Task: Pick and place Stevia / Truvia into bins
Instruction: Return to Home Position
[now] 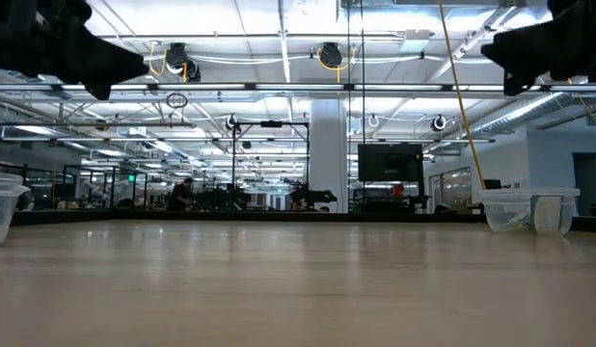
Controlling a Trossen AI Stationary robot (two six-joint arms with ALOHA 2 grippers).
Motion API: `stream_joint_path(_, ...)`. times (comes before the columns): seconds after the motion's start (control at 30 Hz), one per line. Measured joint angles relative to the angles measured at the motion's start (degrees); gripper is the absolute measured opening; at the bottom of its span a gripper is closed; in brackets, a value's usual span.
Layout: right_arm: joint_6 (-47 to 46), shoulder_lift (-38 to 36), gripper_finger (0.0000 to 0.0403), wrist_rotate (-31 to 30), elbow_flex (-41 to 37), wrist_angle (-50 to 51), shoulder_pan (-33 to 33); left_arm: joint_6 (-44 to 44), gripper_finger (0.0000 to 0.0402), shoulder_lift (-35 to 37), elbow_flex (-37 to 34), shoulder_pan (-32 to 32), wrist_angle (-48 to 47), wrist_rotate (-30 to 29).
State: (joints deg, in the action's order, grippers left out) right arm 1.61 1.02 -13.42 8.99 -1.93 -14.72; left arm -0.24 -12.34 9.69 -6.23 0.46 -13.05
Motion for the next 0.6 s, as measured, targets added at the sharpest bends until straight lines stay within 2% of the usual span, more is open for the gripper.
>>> stream_joint_path(0.23, 1.1, 0.0, 0.0105, -0.1, -1.6, 0.0, 0.0, 1.8, 0.0117, 1.8, 0.0, 0.0, -2.1, -1.0)
stream_joint_path(0.4, 0.7, -1.0, 0.0105, -0.1, -1.6, 2.2, 0.0, 5.0, 0.0118, 7.3, 0.0, 0.0, -3.6, -3.5)
stream_joint_path(0.53, 0.8, -0.9, 0.0105, -0.1, -1.6, 2.5, 0.0, 3.4, 0.0118, 12.3, 0.0, 0.0, -8.5, -2.8)
stream_joint_path(0.6, 0.7, -0.9, 0.0105, -0.1, -1.6, 2.6, 0.0, 2.2, 0.0118, 12.1, 0.0, 0.0, -9.3, -1.3)
